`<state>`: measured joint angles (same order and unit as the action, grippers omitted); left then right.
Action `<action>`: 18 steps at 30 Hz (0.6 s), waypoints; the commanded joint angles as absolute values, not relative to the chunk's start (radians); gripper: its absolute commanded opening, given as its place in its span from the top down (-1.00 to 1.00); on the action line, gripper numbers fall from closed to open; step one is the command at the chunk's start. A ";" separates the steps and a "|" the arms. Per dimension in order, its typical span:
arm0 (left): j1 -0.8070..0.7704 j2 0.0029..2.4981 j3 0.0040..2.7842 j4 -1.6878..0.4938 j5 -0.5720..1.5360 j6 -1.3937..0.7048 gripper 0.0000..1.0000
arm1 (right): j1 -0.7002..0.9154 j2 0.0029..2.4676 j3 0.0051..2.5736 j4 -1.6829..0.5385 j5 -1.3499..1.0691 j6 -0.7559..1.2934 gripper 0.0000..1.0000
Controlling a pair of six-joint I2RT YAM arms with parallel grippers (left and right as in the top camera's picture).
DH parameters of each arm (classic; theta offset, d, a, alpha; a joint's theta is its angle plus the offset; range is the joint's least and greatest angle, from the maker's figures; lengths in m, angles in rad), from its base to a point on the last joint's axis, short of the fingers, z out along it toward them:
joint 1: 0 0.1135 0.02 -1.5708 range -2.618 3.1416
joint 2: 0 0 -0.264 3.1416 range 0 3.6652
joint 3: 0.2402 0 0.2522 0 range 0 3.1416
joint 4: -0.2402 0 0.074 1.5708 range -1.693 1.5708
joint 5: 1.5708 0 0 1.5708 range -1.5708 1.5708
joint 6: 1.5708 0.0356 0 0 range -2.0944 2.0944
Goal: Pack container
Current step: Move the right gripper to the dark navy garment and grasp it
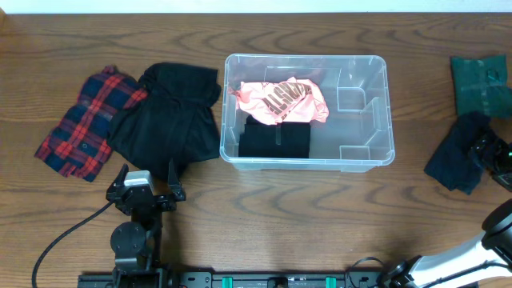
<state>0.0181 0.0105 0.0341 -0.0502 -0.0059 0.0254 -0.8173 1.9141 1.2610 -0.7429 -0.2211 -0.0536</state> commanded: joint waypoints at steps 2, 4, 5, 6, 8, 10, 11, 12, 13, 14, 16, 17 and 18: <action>0.023 0.004 0.004 -0.070 -0.010 0.021 -0.96 | -0.818 1.956 1.254 -0.740 -0.210 -0.068 -0.90; 0.023 0.004 0.004 -0.070 -0.010 0.021 -0.96 | -0.818 1.978 1.254 -0.739 -0.210 -0.068 -0.89; 0.023 0.004 0.004 -0.070 -0.010 0.021 -0.96 | -0.818 1.986 1.254 -0.739 -0.210 -0.068 -0.88; 0.023 0.004 0.004 -0.070 -0.010 0.021 -0.96 | -0.818 1.996 1.254 -0.739 -0.210 -0.068 -0.86; 0.023 0.004 0.004 -0.070 -0.010 0.021 -0.96 | -0.818 2.008 1.254 -0.739 -0.210 -0.068 -0.81; 0.023 0.004 0.004 -0.070 -0.010 0.021 -0.96 | -0.818 2.017 1.254 -0.740 -0.214 -0.068 -0.69; 0.023 0.004 0.004 -0.070 -0.010 0.021 -0.96 | -0.818 2.019 1.254 -0.740 -0.214 -0.068 -0.59; 0.023 0.004 0.004 -0.070 -0.010 0.021 -0.96 | -0.818 2.019 1.254 -0.740 -0.214 -0.068 -0.52; 0.023 0.004 0.004 -0.070 -0.010 0.021 -0.96 | -0.818 2.019 1.254 -0.740 -0.214 -0.068 -0.40; 0.023 0.004 0.004 -0.070 -0.010 0.021 -0.96 | -0.818 2.019 1.254 -0.741 -0.215 -0.068 -0.21; 0.023 0.004 0.004 -0.070 -0.010 0.021 -0.96 | -0.818 2.019 1.254 -0.743 -0.219 -0.068 0.03; 0.023 0.004 0.004 -0.070 -0.010 0.021 -0.96 | -0.818 2.019 1.254 -0.744 -0.228 -0.068 0.08; 0.023 0.004 0.004 -0.070 -0.010 0.021 -0.96 | -0.818 2.019 1.254 -0.743 -0.242 -0.068 0.11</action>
